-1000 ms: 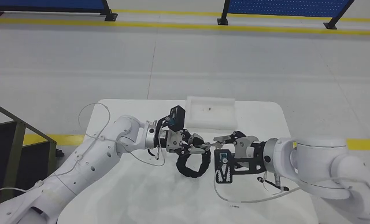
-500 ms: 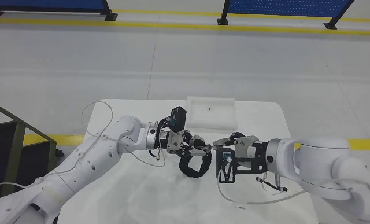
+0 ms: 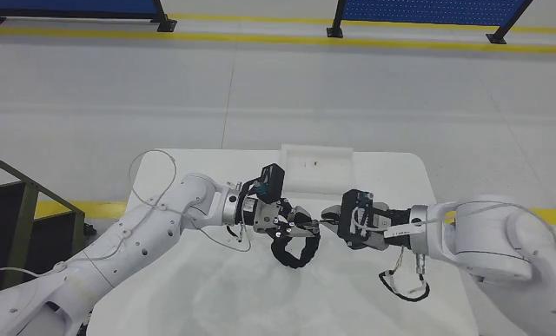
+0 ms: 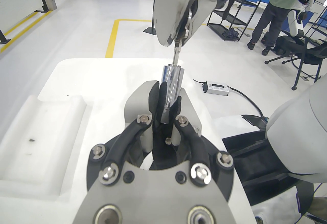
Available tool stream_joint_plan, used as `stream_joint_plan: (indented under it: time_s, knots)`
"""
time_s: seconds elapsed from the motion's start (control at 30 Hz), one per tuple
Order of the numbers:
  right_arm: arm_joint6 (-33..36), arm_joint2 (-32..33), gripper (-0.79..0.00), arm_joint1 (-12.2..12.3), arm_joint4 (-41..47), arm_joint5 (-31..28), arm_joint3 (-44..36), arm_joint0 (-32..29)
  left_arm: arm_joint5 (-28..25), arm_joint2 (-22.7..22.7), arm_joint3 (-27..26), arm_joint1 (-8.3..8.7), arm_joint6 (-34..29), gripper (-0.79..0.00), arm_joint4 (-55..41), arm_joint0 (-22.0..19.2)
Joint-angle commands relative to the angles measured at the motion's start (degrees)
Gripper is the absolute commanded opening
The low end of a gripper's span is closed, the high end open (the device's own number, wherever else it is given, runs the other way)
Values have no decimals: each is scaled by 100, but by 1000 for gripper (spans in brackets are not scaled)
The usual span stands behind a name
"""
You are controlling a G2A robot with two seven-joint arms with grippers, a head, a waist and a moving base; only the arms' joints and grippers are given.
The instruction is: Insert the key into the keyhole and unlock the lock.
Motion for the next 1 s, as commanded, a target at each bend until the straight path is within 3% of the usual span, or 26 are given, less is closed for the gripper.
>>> stream_joint_plan:
  time_s: [0.0, 0.27, 0.3, 0.33, 0.37, 0.73, 0.97]
  knots:
    - [-86, 63, -785, -10, 368, 305, 64, -80, 0, 14, 1, -15, 141, -785, 173, -15]
    - [40, 143, -785, -20, 810, 596, 120, -274, 0, 81, 116, -67, 515, -785, 563, -36]
    - [68, 154, -591, -21, 819, 594, 127, -262, 0, 88, 141, -73, 531, -785, 590, -43]
    - [73, 162, -166, -24, 832, 594, 131, -255, 0, 87, 177, -79, 537, -785, 621, -50]
    - [87, 168, 0, -26, 852, 594, 134, -254, 0, 83, 216, -86, 528, -785, 656, -56]
    - [601, 214, 0, -20, 1093, 589, 391, -218, 127, -61, 1091, -251, -259, -785, 790, 162]
    - [543, 57, 0, -55, 1144, 266, 841, -65, 256, 2, 1951, -582, -529, -785, 849, 304]
